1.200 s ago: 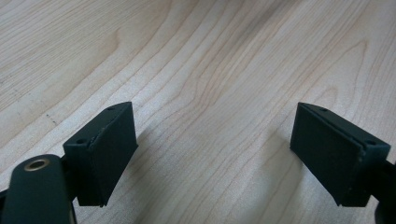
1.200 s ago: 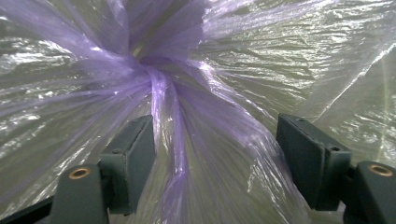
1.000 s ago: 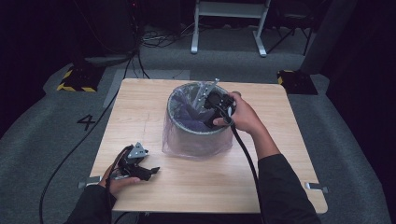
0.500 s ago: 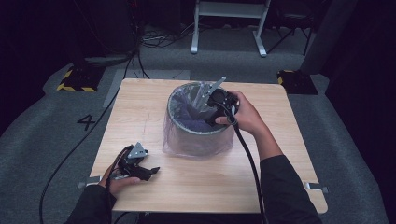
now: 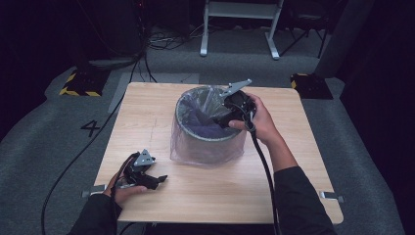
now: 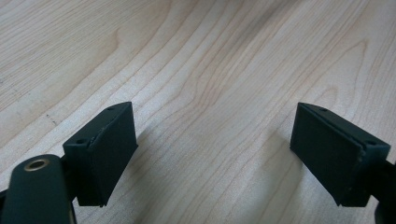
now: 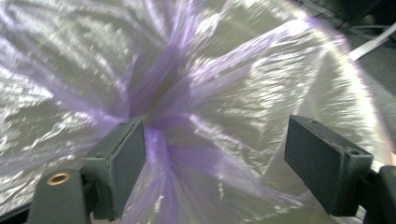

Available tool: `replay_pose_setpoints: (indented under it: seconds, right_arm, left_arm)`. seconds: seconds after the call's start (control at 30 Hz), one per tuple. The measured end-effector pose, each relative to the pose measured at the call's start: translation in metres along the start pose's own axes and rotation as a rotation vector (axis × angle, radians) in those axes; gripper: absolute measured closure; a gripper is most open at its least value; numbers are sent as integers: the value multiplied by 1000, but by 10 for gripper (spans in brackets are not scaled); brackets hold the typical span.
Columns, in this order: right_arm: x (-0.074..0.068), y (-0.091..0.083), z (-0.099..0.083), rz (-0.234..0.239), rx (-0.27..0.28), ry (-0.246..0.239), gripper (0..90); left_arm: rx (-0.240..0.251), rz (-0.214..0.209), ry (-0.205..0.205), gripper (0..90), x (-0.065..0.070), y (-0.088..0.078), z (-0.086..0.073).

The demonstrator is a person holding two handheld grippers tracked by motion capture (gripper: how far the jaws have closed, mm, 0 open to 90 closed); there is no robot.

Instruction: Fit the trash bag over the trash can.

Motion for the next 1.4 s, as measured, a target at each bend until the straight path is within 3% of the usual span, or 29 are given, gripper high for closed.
replay_pose_setpoints:
  seconds: [0.2,0.43,0.73,1.4]
  right_arm:
    - [6,-7,2,5,114,41,195]
    - [7,-16,2,28,211,49,185]
    - [12,-30,1,4,285,56,174]
    - [14,-56,-11,-40,299,27,169]
  left_arm:
    - [0,0,0,140,0,0,0]
    - [0,0,0,140,0,0,0]
    - [0,0,0,140,0,0,0]
    - [0,0,0,140,0,0,0]
Point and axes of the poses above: each handheld gripper's, and its own axes: y roughly forward along the jaws, z roughly out of its top, x roughly to its right, the point moved 8 cm from there along y, roughly forward along the jaws, and after that the axes turned 14 degrees about y, right-handed, at the moved point
